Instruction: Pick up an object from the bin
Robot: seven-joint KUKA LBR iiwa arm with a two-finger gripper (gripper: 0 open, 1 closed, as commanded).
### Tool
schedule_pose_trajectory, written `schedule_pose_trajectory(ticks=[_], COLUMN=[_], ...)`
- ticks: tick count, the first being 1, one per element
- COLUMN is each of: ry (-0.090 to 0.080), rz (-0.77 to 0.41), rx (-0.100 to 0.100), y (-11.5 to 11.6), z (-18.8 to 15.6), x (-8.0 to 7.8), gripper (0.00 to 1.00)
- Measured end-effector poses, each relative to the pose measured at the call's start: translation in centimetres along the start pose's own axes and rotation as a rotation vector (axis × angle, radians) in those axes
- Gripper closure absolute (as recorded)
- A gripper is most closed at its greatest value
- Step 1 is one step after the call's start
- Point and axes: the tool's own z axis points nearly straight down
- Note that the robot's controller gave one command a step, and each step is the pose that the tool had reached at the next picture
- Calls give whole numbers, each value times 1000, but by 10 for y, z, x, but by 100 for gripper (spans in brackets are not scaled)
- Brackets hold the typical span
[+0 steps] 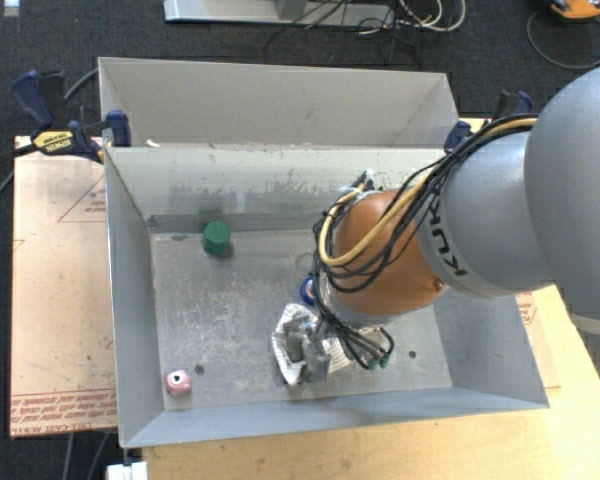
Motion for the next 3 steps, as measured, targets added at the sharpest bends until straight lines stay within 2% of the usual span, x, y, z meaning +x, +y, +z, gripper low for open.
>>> schedule_pose_trajectory(ticks=[1,2,3], ry=[0,-3,-2], rz=[0,-200,-200], rx=[0,-1,-1], y=[0,-14,-14], z=[0,-56,-56], x=[0,-20,-20], gripper=[100,100,100])
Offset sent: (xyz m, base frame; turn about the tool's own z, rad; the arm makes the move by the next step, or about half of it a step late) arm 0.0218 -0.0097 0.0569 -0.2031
